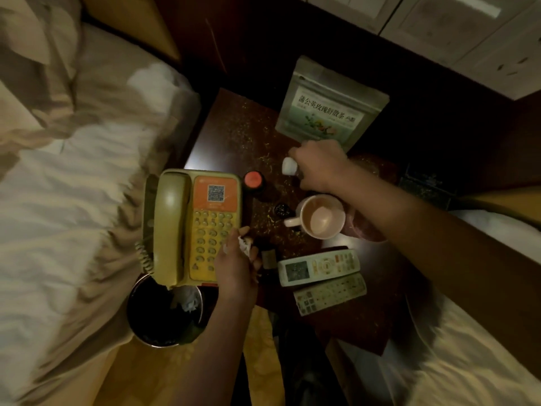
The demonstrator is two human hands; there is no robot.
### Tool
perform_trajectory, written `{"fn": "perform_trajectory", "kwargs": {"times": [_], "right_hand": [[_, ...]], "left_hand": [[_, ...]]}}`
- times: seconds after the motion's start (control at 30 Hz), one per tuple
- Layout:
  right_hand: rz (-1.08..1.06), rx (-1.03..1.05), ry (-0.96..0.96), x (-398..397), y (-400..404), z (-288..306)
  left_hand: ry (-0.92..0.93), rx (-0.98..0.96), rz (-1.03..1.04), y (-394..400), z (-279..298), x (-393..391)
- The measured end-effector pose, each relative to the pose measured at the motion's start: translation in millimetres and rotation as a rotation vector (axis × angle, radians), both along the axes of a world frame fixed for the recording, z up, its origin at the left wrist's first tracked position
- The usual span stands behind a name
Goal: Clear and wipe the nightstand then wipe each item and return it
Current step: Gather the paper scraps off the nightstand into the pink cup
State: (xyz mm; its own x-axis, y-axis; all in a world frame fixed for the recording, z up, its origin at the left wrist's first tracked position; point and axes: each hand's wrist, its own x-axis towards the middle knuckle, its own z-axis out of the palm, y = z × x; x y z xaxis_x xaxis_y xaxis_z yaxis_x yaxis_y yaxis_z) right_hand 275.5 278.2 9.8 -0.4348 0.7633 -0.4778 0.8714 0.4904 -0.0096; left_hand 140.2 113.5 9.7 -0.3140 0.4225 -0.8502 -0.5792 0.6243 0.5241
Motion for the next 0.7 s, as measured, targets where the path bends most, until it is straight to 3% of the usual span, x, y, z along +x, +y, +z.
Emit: {"fn": "perform_trajectory", "kwargs": {"times": [0.13,0.3,0.43,0.57,0.7], "right_hand": [[-0.146,0.149,0.188,14.0,-30.6,28.0],[-0.404,0.413,0.655,11.1,-88.3,70.3],[-0.533,0.629,0.777,-18.8,-153.5,115.0],[-0.608,0.545,0.929,-71.0,-235.7,138.6],[-0.703,0.371,1.033,-140.2,-310.3,109.6]], "left_hand": [[-0.077,0.0,0.042,-13.3,-0.4,-4.7],[-0.124,-0.011,-0.04,-53.6,2.8,-27.4],[-0.165,-0.015,-0.083,-100.2,4.7,-65.2],[-0.121,-0.063,-0.147,-150.9,-0.8,-114.6],[-0.074,-0.237,-0.113,-196.7,-8.4,-161.3]]}}
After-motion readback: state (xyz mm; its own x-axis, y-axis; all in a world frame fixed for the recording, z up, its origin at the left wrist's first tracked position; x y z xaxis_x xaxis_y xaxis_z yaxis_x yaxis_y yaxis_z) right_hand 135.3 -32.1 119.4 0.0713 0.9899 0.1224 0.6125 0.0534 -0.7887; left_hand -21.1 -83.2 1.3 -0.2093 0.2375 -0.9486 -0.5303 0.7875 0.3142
